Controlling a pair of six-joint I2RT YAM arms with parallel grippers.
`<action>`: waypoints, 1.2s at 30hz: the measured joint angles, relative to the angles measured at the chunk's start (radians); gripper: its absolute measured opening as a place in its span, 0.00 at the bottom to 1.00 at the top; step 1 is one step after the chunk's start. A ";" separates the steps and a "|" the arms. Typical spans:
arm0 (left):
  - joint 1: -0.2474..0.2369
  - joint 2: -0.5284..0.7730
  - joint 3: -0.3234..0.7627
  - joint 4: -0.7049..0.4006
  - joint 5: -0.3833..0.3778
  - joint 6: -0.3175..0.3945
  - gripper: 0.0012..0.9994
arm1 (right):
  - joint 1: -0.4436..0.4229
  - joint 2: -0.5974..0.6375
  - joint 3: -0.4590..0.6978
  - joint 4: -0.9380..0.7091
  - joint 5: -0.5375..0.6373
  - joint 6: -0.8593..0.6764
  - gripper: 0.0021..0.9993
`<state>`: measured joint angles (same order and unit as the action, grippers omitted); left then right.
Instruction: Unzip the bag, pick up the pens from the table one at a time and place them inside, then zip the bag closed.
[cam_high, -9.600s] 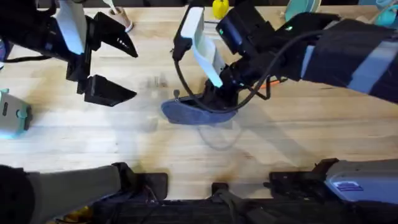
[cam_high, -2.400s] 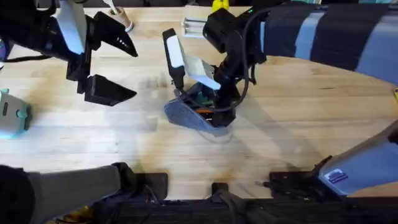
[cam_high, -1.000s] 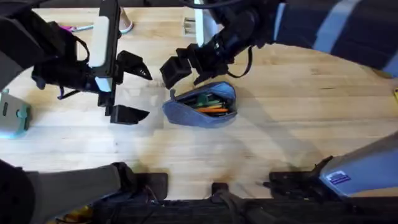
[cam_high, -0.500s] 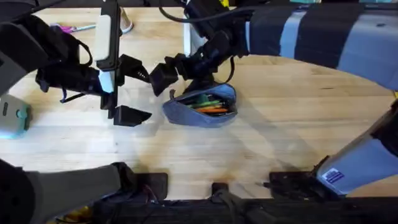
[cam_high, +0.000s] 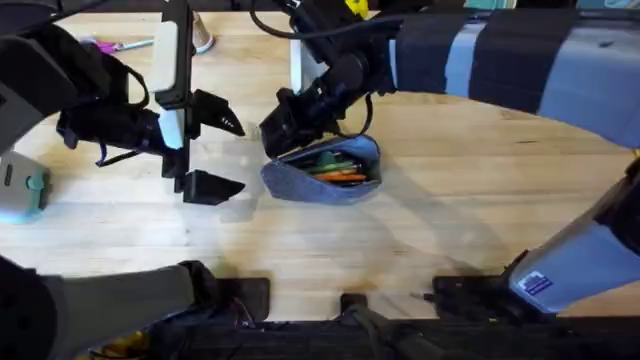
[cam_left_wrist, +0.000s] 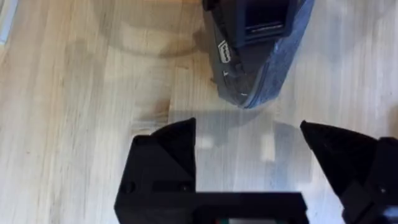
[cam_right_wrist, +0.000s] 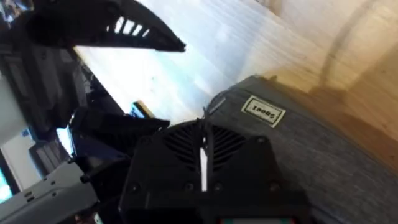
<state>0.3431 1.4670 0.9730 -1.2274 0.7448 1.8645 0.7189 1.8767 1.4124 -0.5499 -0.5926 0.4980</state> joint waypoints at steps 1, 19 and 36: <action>0.000 0.000 0.000 -0.006 0.000 -0.001 0.99 | 0.000 0.000 0.000 0.000 0.000 0.000 0.04; 0.000 0.000 0.000 -0.036 0.052 -0.003 0.99 | -0.051 -0.015 0.000 -0.009 -0.063 -0.067 0.03; -0.002 0.000 -0.061 -0.003 0.101 -0.007 0.99 | -0.052 -0.123 0.000 -0.012 -0.021 -0.095 0.03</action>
<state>0.3415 1.4670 0.9115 -1.2307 0.8456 1.8576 0.6670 1.7535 1.4120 -0.5624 -0.6140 0.4026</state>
